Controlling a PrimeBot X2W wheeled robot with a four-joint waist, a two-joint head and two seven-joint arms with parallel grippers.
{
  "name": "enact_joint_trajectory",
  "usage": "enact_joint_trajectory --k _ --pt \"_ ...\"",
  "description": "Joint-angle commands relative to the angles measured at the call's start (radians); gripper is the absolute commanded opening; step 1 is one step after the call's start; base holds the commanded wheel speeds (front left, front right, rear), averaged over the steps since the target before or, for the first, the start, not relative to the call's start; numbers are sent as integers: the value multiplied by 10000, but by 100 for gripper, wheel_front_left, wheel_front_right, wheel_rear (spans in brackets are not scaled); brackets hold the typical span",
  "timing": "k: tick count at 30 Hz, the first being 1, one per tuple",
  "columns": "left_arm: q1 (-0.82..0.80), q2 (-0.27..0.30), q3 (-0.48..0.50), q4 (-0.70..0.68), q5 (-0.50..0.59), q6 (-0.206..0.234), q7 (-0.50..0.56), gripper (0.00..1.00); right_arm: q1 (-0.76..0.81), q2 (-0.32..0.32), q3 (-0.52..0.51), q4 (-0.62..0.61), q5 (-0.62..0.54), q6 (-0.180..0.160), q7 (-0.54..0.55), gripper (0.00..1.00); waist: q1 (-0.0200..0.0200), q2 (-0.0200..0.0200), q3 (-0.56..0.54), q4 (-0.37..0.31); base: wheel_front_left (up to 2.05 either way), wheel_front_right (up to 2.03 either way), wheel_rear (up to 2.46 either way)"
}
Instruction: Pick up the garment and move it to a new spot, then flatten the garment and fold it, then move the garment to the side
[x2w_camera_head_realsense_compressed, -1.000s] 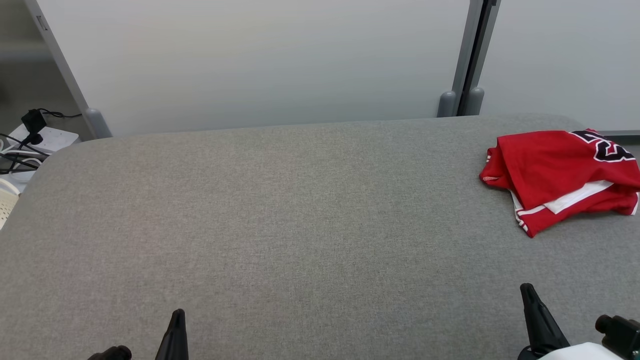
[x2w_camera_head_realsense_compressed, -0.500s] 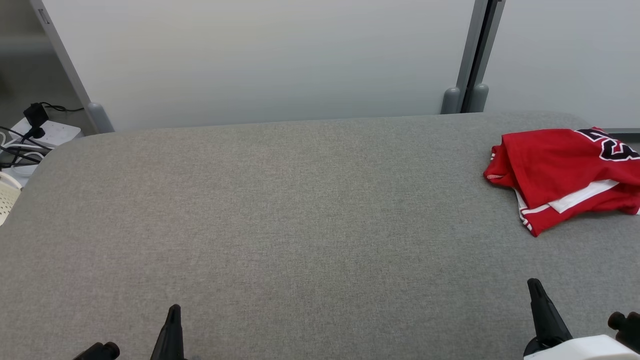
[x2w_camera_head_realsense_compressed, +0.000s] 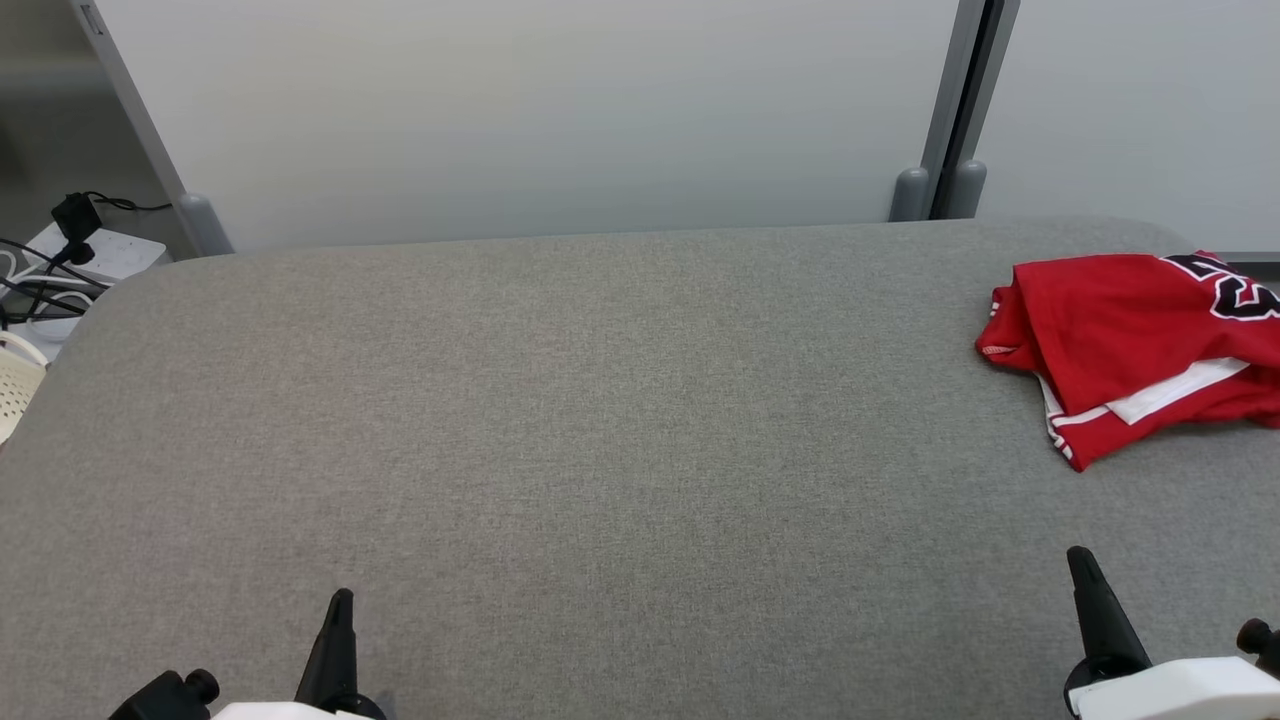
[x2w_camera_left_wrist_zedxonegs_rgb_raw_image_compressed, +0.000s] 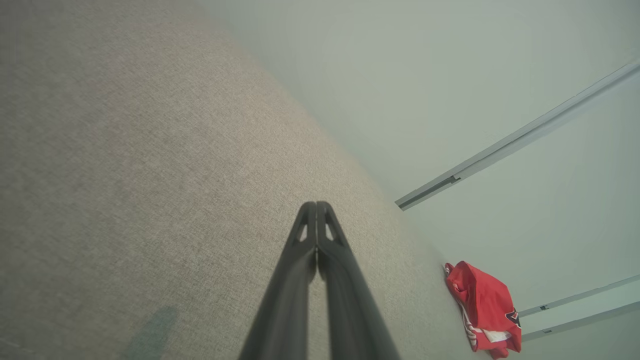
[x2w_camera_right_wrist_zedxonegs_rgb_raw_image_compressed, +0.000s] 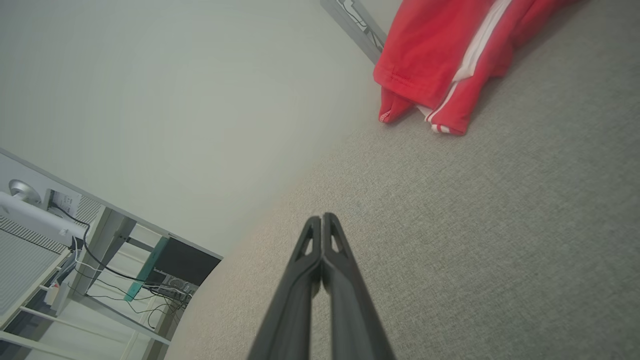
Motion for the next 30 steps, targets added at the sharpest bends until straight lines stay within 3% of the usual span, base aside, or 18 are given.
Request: enact_joint_trajectory --k 1,30 --pt "-598 88 270 -185 -353 -132 102 0 -475 -66 6 -212 354 9 124 0 0 -1 15 11 0 0 0" --pt "-1258 104 813 65 -3381 -643 930 0 -891 112 -566 -101 3275 11 932 0 -1 -1 234 172 0 0 0"
